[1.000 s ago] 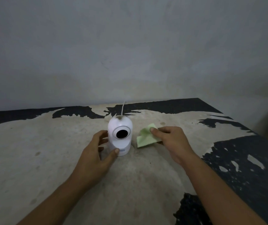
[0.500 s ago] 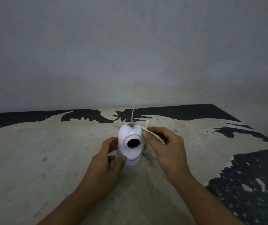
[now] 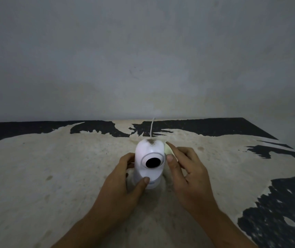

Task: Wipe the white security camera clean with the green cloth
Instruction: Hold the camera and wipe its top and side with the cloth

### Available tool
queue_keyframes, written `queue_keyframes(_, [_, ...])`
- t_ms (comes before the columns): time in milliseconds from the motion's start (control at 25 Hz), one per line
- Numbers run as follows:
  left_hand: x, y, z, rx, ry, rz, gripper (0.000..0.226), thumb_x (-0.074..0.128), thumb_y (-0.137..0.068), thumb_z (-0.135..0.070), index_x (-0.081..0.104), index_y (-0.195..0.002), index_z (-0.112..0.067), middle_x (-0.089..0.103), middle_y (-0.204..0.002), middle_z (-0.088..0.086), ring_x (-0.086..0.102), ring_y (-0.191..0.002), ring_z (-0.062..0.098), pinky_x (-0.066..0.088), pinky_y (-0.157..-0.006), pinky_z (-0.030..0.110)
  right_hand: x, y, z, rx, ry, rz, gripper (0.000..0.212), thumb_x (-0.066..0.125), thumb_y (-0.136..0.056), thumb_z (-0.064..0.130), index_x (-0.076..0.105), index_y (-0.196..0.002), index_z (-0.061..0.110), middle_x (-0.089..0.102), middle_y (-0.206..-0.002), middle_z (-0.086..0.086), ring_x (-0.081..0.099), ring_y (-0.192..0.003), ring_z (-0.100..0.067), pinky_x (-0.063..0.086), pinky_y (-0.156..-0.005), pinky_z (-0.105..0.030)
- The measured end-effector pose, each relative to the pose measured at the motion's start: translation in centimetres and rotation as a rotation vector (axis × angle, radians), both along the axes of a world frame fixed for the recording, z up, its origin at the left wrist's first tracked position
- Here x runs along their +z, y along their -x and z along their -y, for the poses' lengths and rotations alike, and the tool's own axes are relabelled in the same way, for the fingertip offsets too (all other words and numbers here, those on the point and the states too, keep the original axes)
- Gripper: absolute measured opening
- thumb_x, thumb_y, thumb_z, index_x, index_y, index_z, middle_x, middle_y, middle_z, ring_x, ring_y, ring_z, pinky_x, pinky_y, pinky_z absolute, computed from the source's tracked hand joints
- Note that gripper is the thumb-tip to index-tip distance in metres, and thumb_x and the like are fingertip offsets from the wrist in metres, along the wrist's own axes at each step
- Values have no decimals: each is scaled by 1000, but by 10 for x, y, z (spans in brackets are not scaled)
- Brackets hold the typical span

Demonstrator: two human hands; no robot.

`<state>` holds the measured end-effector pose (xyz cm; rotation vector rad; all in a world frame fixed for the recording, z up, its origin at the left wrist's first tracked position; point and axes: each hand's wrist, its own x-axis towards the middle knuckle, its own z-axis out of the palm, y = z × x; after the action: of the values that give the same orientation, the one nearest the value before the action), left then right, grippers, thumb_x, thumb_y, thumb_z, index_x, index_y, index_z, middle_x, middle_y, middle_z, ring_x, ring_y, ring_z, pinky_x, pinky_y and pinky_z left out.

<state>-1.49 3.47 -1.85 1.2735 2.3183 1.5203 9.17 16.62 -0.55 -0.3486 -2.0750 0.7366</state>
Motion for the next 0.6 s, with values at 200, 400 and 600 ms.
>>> queue_keyframes(200, [3,-1,0,-56,-5,-9,58,51,-68,-55,22,-118,-45,33,-103,-42,44,-88,-17,36,-75,0,3,0,1,-58,-136,-122,35,59,-90,21,61,-120,2,65,-102,-2,60,-89,-5,49,-73,-8])
queue_keyframes(400, [2,1,1,-74,-15,-2,56,53,-70,-54,22,-115,-47,33,-103,-44,44,-88,-21,37,-73,-3,3,0,3,-64,-196,-94,30,54,-93,14,63,-118,2,63,-101,-8,56,-89,-4,44,-77,-6])
queue_keyframes(600, [2,2,1,-58,-18,8,58,56,-71,-52,24,-119,-45,34,-105,-41,45,-92,-13,36,-81,2,5,1,1,-46,-344,10,35,47,-93,15,60,-122,1,58,-104,-13,53,-90,-9,41,-79,-6])
